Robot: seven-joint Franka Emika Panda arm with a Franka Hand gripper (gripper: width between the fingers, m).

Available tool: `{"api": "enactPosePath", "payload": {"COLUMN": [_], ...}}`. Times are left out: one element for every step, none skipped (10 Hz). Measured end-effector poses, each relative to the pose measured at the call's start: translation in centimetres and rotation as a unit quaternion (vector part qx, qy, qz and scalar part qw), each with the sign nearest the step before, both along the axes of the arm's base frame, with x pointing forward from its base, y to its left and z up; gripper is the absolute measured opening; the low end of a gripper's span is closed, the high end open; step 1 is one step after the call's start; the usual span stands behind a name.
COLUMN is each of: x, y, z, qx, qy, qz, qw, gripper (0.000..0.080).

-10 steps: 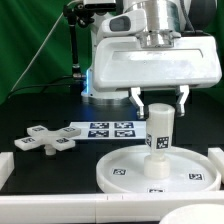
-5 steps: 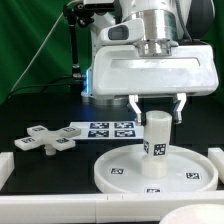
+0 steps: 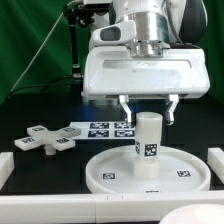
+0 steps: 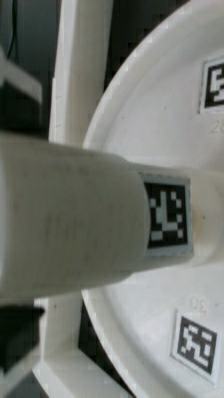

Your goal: Assemble round table

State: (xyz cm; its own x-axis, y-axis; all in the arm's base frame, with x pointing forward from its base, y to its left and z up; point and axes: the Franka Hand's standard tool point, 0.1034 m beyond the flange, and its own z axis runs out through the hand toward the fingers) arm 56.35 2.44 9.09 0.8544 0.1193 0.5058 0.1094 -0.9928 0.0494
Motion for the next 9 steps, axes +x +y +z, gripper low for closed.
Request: {"api": "enactPosePath", "payload": {"x": [0.1, 0.3, 0.3, 0.3, 0.4, 0.6, 0.4, 0.2, 0.2], "y": [0.0, -0.1, -0.2, -0.4, -0.5, -0.4, -0.4, -0.3, -0.1], "z": [0.6, 1.2, 1.5, 2.3, 3.8, 4.6, 4.2, 4.0, 4.0], "qx": [0.001, 0.0, 0.001, 0.002, 0.005, 0.006, 0.006, 0.008, 0.01], "qy": [0.002, 0.002, 0.005, 0.016, 0.027, 0.025, 0.026, 0.036, 0.047], "qz": [0.001, 0.002, 0.002, 0.004, 0.004, 0.005, 0.005, 0.006, 0.008], "qw": [1.0, 1.0, 1.0, 1.0, 1.0, 1.0, 1.0, 0.999, 0.999], "gripper": [0.061, 0.0637, 0.0637, 0.0647, 0.0649, 0.0649, 0.0649, 0.0649, 0.0649]}}
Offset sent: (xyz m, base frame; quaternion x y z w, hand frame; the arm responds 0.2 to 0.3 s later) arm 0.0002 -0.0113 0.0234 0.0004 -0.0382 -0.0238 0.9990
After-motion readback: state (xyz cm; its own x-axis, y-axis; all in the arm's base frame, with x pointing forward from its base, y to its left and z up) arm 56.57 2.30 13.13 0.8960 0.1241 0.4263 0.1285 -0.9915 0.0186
